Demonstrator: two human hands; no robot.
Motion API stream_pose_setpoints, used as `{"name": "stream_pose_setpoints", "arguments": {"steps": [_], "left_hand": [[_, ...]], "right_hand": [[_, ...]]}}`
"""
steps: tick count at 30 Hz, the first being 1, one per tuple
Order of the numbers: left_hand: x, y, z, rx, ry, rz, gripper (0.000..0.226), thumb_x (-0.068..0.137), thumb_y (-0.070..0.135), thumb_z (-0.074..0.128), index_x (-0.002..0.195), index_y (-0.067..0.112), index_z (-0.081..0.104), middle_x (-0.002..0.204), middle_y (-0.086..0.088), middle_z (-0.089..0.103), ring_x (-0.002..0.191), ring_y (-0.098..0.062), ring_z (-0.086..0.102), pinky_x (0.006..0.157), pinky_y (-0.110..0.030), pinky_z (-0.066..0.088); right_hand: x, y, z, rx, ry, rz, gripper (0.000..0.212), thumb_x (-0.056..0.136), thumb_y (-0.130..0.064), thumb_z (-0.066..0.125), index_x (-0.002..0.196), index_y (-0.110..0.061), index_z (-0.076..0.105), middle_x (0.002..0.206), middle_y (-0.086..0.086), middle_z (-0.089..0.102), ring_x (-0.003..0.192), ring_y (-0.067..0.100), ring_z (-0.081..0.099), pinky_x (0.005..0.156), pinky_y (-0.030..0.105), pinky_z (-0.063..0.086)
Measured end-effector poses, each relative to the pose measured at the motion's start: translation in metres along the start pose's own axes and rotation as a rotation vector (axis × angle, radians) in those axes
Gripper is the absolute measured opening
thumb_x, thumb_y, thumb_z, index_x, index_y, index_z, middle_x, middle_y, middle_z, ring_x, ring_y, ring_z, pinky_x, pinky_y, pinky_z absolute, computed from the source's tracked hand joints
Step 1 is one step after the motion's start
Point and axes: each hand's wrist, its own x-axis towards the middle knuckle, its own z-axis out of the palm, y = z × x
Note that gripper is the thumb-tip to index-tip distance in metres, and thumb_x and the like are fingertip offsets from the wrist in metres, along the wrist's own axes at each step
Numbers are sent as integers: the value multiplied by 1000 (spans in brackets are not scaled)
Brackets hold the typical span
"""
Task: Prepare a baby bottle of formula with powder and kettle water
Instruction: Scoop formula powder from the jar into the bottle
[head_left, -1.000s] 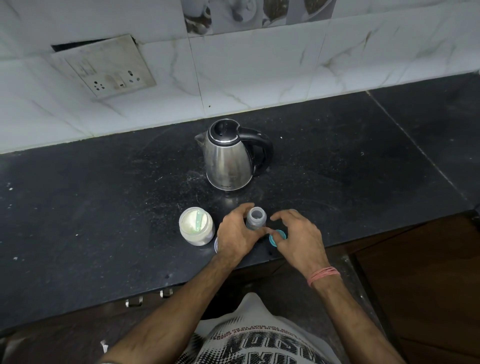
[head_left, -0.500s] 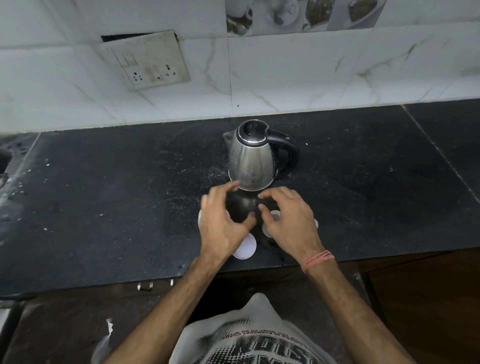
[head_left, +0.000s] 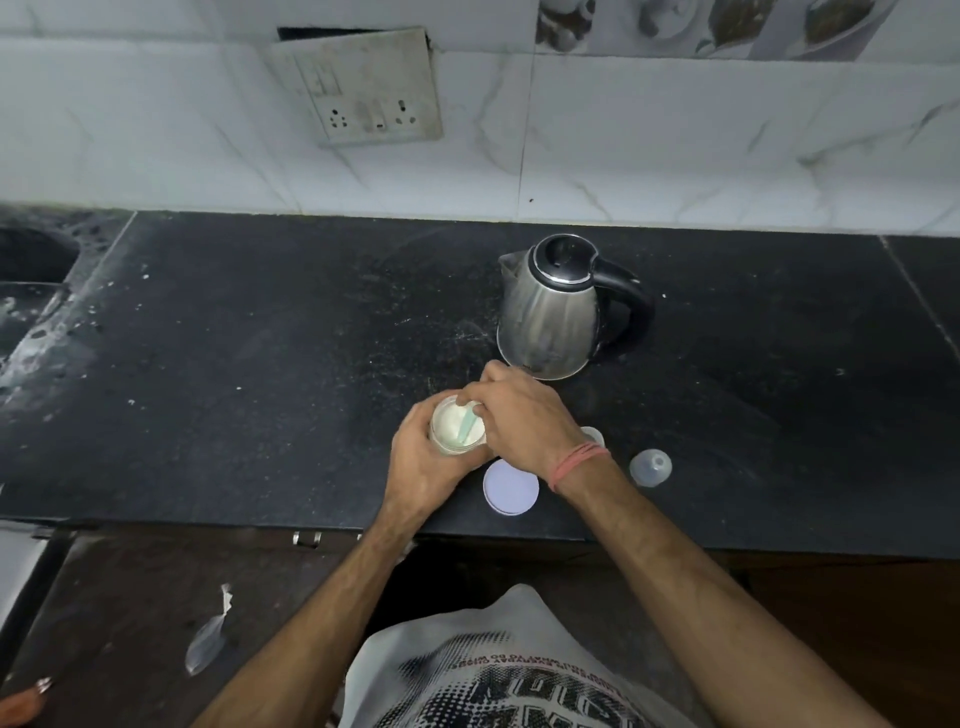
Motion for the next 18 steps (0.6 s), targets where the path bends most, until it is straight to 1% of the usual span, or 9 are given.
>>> {"name": "stream_pose_setpoints", "arguments": {"steps": [2,4,6,7,9,11,13,15,18], "left_hand": [[0,-4,2,-21,15,-11,89,50,57,108,130,53,69,133,15,77,121,-8,76,105,-49,64],[-3,-5,7,-17,14,-11,89,51,57,108,131,53,69,133,15,77,121,-8,76,104,-49,65],[-4,-3,10,-23,0,-7,91,52,58,108,134,49,69,133,15,76,119,-6,76,103,-47,65],[-4,-3,10,-28,-6,-5,94,51,59,108,136,43,70,132,15,77,118,-5,76,102,-46,66],[-5,-5,9,-23,-15,8,99,51,60,108,139,34,71,131,14,77,117,-5,76,100,-45,67],[7,-16,-4,-28,13,-27,100,50,58,109,139,30,72,130,12,77,116,-8,77,100,-47,67],[6,-17,-5,-51,17,-23,98,51,55,111,138,32,73,130,12,77,117,-8,77,100,-48,67],[4,-14,0,-61,17,-10,94,52,52,113,136,38,74,130,14,78,117,-7,77,100,-47,67],[-1,-9,12,-75,22,5,84,54,46,115,125,59,73,131,16,77,120,-8,77,102,-47,66]], "right_hand": [[9,-6,-4,-101,-72,-31,32,105,-26,68,136,-30,73,123,0,55,114,25,60,92,44,54],[13,-10,-11,-232,-109,-53,32,101,-27,72,133,-29,75,124,2,55,114,26,61,87,42,54],[17,-13,-16,-361,-133,-74,30,99,-26,73,129,-26,77,126,3,56,114,26,62,79,39,48],[19,-17,-17,-404,-135,-76,29,99,-24,73,128,-23,76,127,4,57,115,27,63,77,39,44],[21,-25,-19,-461,-136,-84,26,99,-19,73,124,-16,74,128,6,58,115,28,63,75,39,41],[39,-40,-13,-464,-155,-108,23,98,-16,72,121,-13,73,127,6,58,113,28,65,72,39,40],[37,-42,-15,-431,-164,-103,21,97,-15,73,118,-13,73,125,6,58,111,28,65,71,39,40],[32,-32,-21,-391,-124,-86,20,96,-14,74,115,-17,75,122,3,59,110,27,65,72,39,42],[18,-12,-25,-359,-60,-52,20,95,-17,70,112,-23,78,113,-2,66,106,26,68,76,39,53]]}}
